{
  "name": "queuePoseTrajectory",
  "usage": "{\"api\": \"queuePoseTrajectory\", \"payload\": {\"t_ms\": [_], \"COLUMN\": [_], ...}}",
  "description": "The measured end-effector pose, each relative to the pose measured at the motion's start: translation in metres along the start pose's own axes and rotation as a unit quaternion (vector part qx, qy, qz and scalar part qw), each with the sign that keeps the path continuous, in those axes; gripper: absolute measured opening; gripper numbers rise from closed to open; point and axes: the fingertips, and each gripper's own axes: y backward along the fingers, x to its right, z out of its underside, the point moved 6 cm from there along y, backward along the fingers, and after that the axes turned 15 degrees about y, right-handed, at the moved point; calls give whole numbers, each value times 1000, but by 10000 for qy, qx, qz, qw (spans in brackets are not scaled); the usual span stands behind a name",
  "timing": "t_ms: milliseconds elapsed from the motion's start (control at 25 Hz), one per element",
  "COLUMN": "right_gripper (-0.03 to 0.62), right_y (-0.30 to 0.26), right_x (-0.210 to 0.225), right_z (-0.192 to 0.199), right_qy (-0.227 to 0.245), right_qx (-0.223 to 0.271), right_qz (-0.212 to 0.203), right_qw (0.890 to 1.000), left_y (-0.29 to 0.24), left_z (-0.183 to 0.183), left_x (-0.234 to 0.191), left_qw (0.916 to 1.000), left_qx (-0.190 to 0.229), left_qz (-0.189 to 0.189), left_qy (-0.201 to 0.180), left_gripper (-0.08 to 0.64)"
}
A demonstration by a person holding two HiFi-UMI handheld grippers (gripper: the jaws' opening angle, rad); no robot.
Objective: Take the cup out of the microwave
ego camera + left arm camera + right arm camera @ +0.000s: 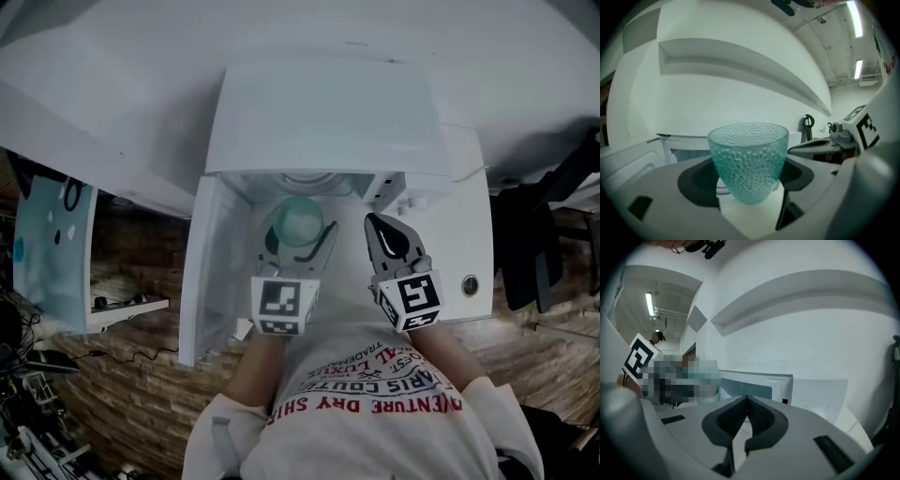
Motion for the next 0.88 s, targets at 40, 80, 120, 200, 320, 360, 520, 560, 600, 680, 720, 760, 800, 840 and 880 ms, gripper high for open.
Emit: {"api": "queuePoseTrajectory", "payload": {"t_ms": [40,80,120,200,320,360,520,560,600,680,720,760,800,840,880], "right_gripper": [12,12,12,12,12,12,12,12,12,12,12,12,12,12,12], "right_y": [1,2,3,5,8,9,13,14,14,13,13,13,13,12,11], "right_x": [1,1,2,4,7,8,8,7,6,4,3,3,2,1,0], "right_z": [-3,-5,-6,-5,-4,-5,-4,-4,-3,-2,-2,-2,-3,-3,-3], "right_qy": [66,112,136,125,103,115,150,143,136,134,139,146,152,156,155], "right_qx": [63,99,107,88,95,97,45,34,28,28,32,36,37,33,26], "right_qz": [38,69,92,128,186,209,299,291,268,210,190,177,169,163,156], "right_qw": [10000,9999,9998,9998,9997,9997,9994,9995,9995,9997,9997,9997,9997,9997,9998], "left_y": [2,4,6,7,7,7,5,5,5,4,4,4,5,5,5], "left_z": [-6,-10,-14,-18,-18,-18,-14,-13,-12,-10,-9,-8,-7,-5,-4], "left_x": [2,3,4,7,8,8,8,9,9,10,10,11,11,11,10], "left_qw": [10000,9999,9998,9998,9998,9998,9999,9999,9999,9999,9999,9999,9999,9999,10000], "left_qx": [67,121,160,198,203,194,135,126,120,106,94,78,61,45,26], "left_qz": [3,-2,-7,-1,-6,-19,-52,-54,-59,-72,-74,-69,-62,-57,-55], "left_qy": [-26,-50,-72,-97,-91,-86,-64,-59,-52,-58,-71,-81,-84,-80,-71], "left_gripper": [371,371,371,371,371,371,371,371,371,371,371,371,371,371,371]}}
